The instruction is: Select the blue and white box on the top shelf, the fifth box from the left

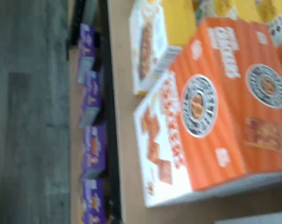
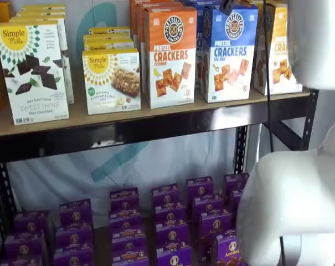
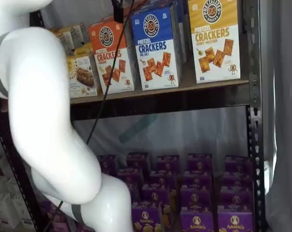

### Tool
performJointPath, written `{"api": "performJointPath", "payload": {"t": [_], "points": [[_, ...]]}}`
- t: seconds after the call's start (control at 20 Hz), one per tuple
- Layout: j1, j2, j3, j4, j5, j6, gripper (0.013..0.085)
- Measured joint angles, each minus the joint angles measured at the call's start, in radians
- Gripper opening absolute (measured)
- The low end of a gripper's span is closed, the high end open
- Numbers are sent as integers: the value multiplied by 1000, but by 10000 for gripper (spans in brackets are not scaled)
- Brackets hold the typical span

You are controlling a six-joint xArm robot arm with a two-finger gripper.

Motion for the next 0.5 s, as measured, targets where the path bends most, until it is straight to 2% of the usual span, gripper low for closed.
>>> {"api": "performJointPath", "payload": {"t": [0.25, 0.5], "points": [[1, 72, -52, -42, -48, -30, 850], [-4, 161, -145, -86, -15, -52, 850]]}}
